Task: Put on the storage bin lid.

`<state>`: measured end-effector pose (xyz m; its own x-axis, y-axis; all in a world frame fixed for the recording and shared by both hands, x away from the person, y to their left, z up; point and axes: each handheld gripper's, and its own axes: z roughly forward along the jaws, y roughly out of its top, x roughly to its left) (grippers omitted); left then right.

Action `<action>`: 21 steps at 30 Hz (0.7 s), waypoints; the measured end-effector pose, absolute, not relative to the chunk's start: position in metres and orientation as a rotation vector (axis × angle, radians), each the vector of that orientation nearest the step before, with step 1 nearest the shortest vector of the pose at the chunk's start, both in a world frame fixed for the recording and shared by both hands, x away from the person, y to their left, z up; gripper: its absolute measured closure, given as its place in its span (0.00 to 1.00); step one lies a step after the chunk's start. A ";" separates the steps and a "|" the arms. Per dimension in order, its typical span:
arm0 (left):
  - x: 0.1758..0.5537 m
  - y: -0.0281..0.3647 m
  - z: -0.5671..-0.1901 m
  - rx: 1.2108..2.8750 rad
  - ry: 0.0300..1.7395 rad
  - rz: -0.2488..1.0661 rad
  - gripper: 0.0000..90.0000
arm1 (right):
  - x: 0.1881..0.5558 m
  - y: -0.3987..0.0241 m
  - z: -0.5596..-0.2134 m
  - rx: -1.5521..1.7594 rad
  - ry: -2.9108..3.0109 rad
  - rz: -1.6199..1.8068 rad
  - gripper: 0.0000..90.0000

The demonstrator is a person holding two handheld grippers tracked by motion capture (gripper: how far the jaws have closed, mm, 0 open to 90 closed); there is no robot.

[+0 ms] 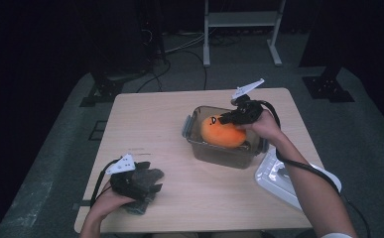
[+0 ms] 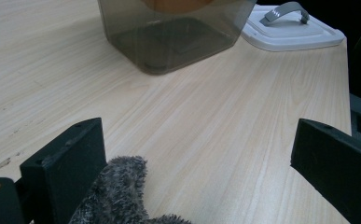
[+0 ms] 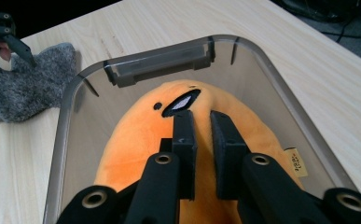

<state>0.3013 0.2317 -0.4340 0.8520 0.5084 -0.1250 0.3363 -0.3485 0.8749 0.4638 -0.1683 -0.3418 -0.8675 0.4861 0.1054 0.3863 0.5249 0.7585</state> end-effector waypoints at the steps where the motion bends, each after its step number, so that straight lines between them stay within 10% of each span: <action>1: 0.301 0.232 -0.434 1.968 0.622 0.204 0.03 | 0.464 -0.168 -0.342 0.753 2.644 1.262 0.89; 21: 0.301 0.233 -0.433 1.970 0.622 0.211 0.03 | 0.465 -0.161 -0.349 0.760 2.687 1.250 0.86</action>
